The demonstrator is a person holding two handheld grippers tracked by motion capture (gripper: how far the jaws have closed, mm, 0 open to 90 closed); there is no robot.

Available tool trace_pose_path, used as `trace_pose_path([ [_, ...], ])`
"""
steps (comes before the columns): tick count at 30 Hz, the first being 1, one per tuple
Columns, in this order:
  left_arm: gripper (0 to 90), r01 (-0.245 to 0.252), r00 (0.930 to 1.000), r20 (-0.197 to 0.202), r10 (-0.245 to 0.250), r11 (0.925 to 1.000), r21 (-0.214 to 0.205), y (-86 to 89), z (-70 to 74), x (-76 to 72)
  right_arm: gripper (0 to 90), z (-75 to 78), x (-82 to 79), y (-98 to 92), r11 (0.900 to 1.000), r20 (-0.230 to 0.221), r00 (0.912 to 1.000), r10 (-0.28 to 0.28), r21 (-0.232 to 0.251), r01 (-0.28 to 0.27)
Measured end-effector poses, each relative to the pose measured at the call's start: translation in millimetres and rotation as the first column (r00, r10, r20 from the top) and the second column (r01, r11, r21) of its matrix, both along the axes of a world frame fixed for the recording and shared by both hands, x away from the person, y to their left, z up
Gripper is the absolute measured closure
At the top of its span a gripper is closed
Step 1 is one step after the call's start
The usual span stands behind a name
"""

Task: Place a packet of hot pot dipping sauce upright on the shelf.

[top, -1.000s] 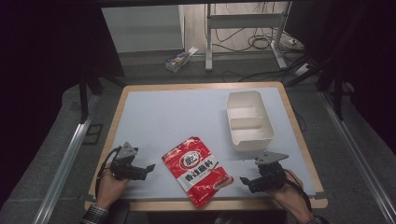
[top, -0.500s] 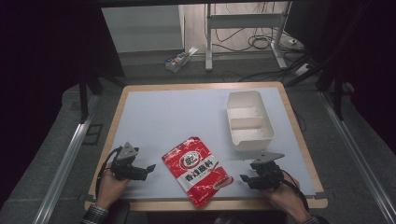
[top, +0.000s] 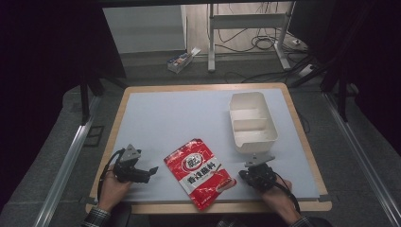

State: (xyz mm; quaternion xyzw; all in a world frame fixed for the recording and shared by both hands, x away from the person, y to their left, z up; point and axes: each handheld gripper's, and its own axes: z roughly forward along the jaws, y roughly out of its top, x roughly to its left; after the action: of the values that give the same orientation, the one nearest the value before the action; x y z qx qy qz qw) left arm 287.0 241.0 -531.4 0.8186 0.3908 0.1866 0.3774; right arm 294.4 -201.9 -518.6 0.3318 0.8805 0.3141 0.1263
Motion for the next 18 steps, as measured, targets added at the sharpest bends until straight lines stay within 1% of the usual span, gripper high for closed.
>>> trace_pose_path([
  [1, 4.0, -0.001, 1.0000, 0.000, 0.001, 1.0000, 0.001, -0.2, -0.2, 0.1, 89.0, -0.4, 0.3, 0.3, 0.9999, -0.008, 1.0000, -0.003, 0.010, 0.003],
  [3, 4.0, 0.001, 1.0000, -0.003, -0.001, 1.0000, 0.002, -0.4, -0.4, 0.5, 89.1, -0.7, 0.4, 0.4, 0.9999, -0.013, 0.9999, -0.002, 0.015, 0.002],
  [4, 4.0, 0.001, 1.0000, -0.003, -0.001, 1.0000, 0.003, -0.6, -0.6, 0.7, 89.2, -1.1, 0.5, 0.6, 0.9992, -0.039, 0.9992, -0.003, 0.039, 0.005],
  [5, 4.0, 0.001, 1.0000, -0.005, -0.001, 1.0000, 0.003, -0.9, -0.7, 0.8, 89.2, -1.1, 0.5, 0.6, 0.9992, -0.039, 0.9992, -0.003, 0.039, 0.005],
  [6, 4.1, 0.001, 1.0000, -0.006, -0.001, 1.0000, 0.004, -1.2, -0.8, 0.8, 89.2, -1.8, 0.8, 0.8, 0.9983, -0.056, 0.9984, 0.004, 0.059, -0.001],
  [8, 4.1, 0.002, 1.0000, -0.006, -0.002, 1.0000, 0.004, -1.6, -0.7, 0.7, 89.2, -2.0, -0.5, 3.2, 0.9984, -0.053, 0.9985, 0.013, 0.056, -0.010],
  [9, 4.1, 0.002, 1.0000, -0.005, -0.002, 1.0000, 0.005, -1.7, -0.6, 0.7, 89.3, -2.8, -2.4, 6.8, 0.9970, -0.070, 0.9969, 0.036, 0.071, -0.031],
  [11, 4.1, 0.001, 1.0000, -0.004, -0.001, 1.0000, 0.005, -1.7, -0.5, 0.7, 89.3, -2.7, -4.3, 9.5, 0.9972, -0.065, 0.9970, 0.041, 0.065, -0.037],
  [14, 4.1, 0.000, 1.0000, -0.005, 0.000, 1.0000, 0.004, -1.5, -0.5, 0.9, 89.4, -2.4, -7.6, 15.1, 0.9978, -0.042, 0.9976, 0.054, 0.040, -0.052],
  [18, 4.1, -0.002, 1.0000, -0.003, 0.002, 1.0000, 0.004, -1.8, -0.1, 0.5, 89.4, -3.1, -7.8, 15.5, 0.9966, -0.057, 0.9966, 0.059, 0.061, -0.056],
])
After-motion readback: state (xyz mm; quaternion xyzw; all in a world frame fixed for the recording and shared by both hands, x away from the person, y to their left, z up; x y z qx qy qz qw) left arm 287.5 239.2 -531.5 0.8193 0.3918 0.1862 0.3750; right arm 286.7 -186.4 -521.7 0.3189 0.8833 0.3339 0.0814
